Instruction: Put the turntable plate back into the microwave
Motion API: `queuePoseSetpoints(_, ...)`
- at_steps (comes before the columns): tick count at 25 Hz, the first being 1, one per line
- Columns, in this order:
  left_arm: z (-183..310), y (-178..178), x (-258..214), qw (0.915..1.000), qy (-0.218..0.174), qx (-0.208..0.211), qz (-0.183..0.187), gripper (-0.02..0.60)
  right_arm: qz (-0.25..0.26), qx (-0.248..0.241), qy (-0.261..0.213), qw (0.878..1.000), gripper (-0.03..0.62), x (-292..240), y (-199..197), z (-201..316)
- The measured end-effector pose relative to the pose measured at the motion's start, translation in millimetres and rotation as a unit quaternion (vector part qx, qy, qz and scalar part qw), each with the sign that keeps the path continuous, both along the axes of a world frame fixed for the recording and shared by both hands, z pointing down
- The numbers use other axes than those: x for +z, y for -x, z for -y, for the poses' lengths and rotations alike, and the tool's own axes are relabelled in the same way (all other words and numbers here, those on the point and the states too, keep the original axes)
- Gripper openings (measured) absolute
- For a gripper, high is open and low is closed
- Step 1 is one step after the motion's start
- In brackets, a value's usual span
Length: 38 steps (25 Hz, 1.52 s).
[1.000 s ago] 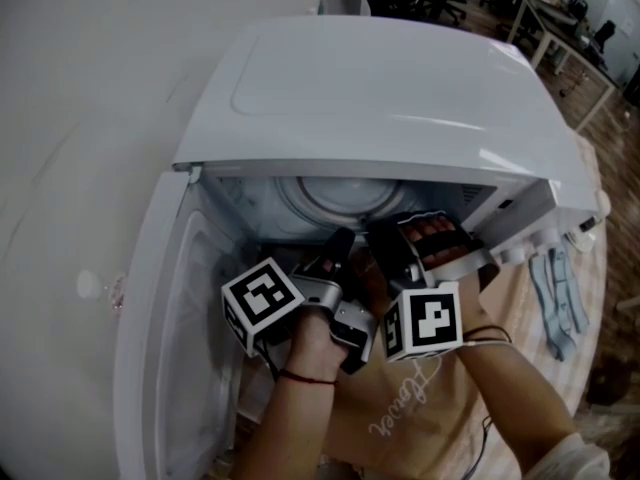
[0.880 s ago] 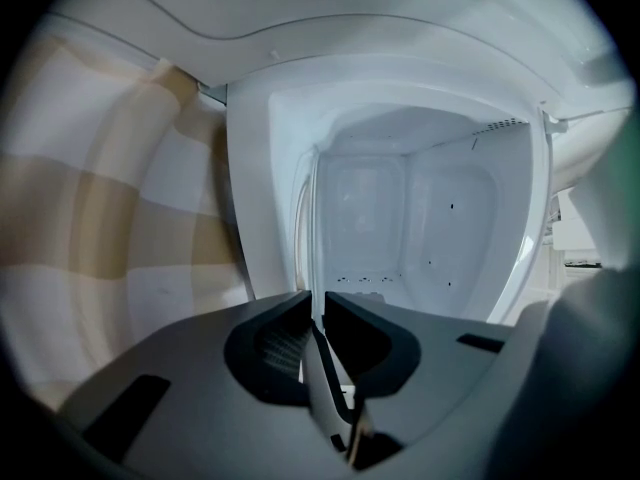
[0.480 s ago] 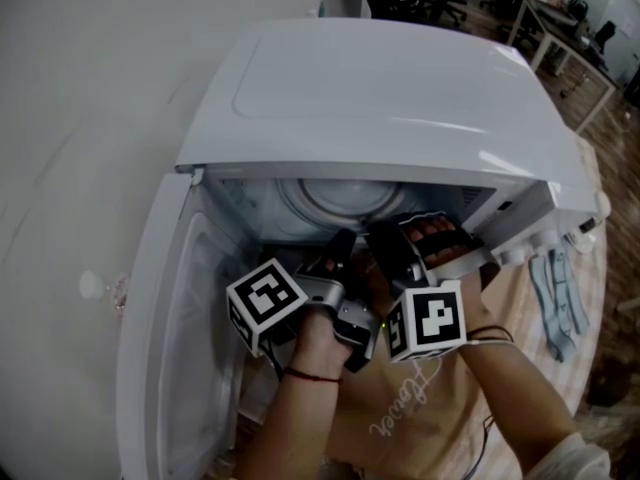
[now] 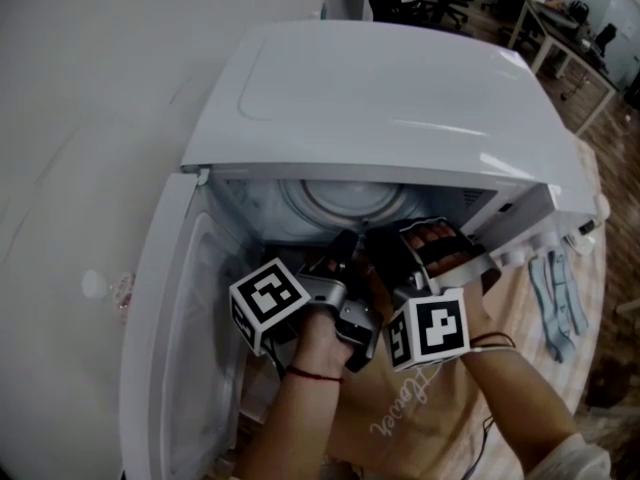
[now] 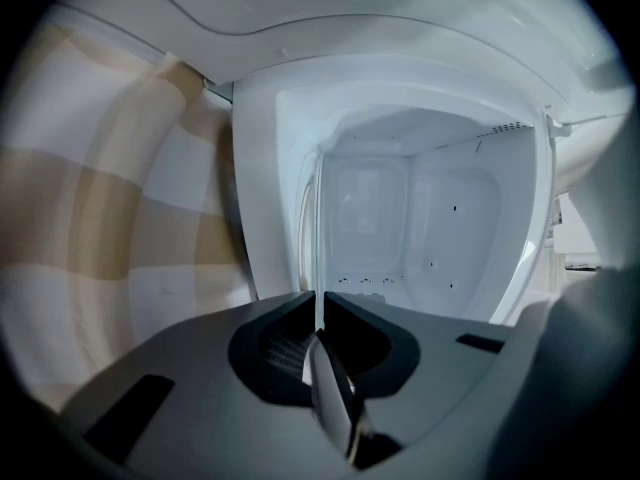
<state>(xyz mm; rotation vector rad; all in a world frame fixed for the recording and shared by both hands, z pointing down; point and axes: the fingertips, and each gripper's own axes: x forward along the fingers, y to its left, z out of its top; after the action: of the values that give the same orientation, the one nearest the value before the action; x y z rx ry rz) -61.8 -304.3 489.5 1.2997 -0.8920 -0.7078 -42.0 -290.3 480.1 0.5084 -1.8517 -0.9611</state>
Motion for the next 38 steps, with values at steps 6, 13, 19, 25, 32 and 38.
queuePoseSetpoints(6,-0.8,-1.0,1.7,1.0,0.004,-0.001,-0.004,0.026,-0.009,0.008,0.015,1.0,0.063,5.8,0.1,3.0)
queuePoseSetpoints(13,-4.1,-1.2,3.4,0.9999,0.004,0.008,-0.008,0.026,-0.008,0.017,0.029,0.999,0.052,8.3,-0.5,3.5)
queuePoseSetpoints(19,-7.8,0.8,2.1,0.9999,-0.007,0.012,-0.003,0.026,0.004,0.024,0.04,0.999,0.052,11.1,-0.3,2.8)
queuePoseSetpoints(25,-9.9,1.2,-3.9,0.9997,-0.017,0.015,0.003,0.026,0.007,0.021,0.042,0.999,0.052,11.0,-0.7,2.1)
queuePoseSetpoints(32,-14.3,1.3,-3.6,0.9997,-0.02,0.014,0.003,0.026,0.011,0.016,0.051,0.999,0.052,11.7,1.0,1.9)
queuePoseSetpoints(38,-19.4,2.9,-7.7,0.9994,-0.034,0.008,0.002,0.026,0.007,0.013,0.044,0.999,0.052,12.2,2.2,1.2)
